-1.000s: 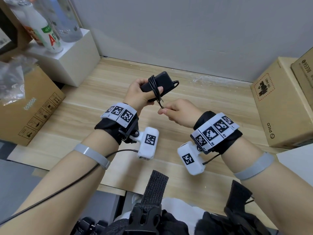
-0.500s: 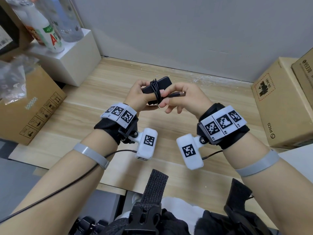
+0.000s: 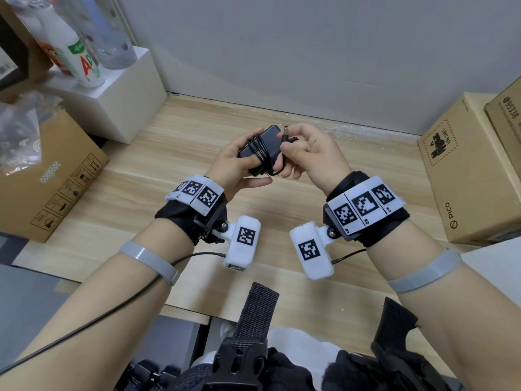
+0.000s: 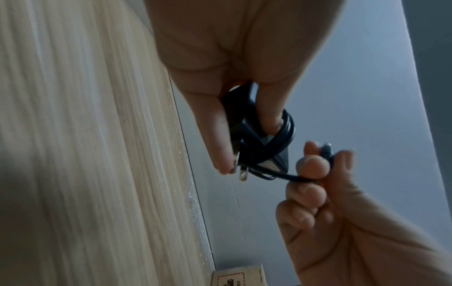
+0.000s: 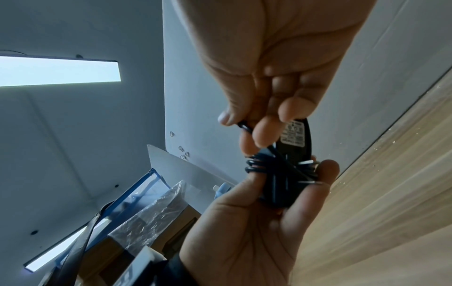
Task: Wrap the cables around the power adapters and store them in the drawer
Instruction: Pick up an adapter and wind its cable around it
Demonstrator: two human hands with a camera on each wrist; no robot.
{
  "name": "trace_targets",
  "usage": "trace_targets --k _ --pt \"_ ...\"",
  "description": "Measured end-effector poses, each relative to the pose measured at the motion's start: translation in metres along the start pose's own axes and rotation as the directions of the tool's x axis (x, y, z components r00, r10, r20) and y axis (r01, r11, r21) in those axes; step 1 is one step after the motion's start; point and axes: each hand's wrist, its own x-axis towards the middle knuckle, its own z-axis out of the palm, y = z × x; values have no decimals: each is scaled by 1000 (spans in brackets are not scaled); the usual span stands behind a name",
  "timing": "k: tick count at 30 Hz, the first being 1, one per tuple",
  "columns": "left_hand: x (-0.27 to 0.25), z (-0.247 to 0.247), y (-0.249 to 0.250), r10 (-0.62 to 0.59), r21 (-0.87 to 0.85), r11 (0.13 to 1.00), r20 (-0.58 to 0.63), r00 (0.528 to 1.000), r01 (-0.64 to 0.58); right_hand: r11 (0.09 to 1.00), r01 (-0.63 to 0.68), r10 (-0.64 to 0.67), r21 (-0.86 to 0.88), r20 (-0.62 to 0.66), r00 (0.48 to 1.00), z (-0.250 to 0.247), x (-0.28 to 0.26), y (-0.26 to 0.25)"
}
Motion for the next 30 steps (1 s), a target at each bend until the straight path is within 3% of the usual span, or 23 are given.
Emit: trace_targets --k 7,16,22,30 --pt "-1 5 0 -16 -31 999 24 1000 17 987 -118 112 -105 -67 991 1 5 -1" --pt "-1 10 -1 -10 8 1000 24 1000 10 965 -156 139 -211 -96 986 1 4 -1" --pt "-1 13 -3 12 2 1000 -64 998 -11 953 -130 103 -275 -109 989 2 3 0" --pt "-2 14 -4 28 69 997 -73 997 -23 900 -101 82 -425 -62 995 1 7 -1"
